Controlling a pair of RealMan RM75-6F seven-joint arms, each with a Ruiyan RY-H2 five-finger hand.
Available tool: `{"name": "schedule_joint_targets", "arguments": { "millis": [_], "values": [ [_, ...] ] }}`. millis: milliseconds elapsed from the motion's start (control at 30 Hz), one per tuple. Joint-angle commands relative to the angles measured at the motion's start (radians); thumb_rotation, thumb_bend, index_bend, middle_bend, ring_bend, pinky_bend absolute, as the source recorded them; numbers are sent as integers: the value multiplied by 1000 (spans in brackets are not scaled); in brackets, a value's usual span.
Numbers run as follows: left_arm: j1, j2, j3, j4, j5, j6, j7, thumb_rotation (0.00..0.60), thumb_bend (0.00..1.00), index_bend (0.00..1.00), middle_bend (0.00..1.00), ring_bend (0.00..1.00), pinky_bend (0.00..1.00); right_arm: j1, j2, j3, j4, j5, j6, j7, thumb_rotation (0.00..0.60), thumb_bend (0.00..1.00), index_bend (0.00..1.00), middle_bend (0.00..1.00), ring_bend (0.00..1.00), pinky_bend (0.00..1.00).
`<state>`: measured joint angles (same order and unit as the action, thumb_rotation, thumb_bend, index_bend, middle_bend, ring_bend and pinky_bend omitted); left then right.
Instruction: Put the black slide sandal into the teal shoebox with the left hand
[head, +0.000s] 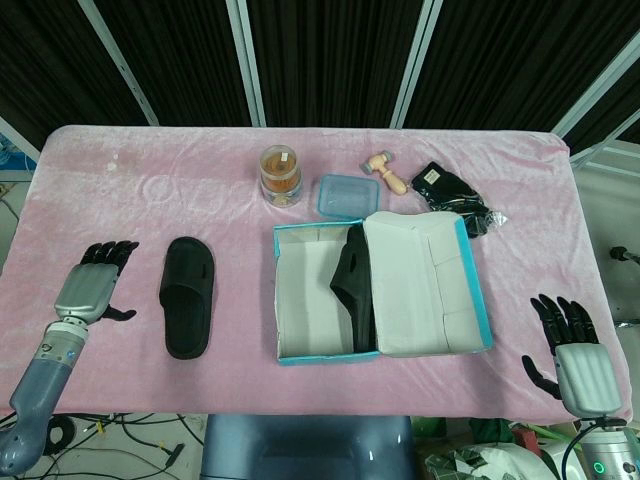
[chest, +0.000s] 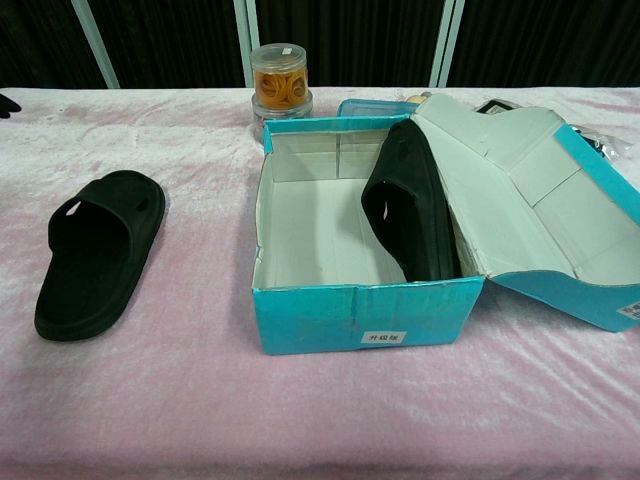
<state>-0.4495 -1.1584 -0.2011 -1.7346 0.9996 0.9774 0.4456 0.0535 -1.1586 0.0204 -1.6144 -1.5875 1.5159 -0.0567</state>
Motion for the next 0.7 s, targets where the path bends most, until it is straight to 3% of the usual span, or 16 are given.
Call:
{"name": "schedule_joint_targets", "arguments": {
  "millis": [33, 233, 433, 700],
  "values": [
    [-28, -20, 2, 22, -37, -9, 24, 600, 0, 5, 68, 0, 0, 2, 1, 2, -3, 3, -4, -4, 600, 242, 27, 64, 0, 60],
    [-72, -44, -3, 48, -101, -30, 36, 600, 0, 8, 92, 0, 0, 9, 2, 3, -12, 2, -14, -16, 600, 242, 26, 64, 0, 60],
    [-142, -57, -10, 58, -191, -117, 29, 600, 0, 13, 133, 0, 0, 9, 4, 1, -16, 5, -18, -22, 600, 242, 27, 64, 0, 60],
    [-285, -72, 48, 47, -409, -110, 245, 600, 0, 1, 134, 0, 0, -2, 2, -1, -8, 14, -9, -13, 600, 242, 27, 64, 0, 60]
  ]
}}
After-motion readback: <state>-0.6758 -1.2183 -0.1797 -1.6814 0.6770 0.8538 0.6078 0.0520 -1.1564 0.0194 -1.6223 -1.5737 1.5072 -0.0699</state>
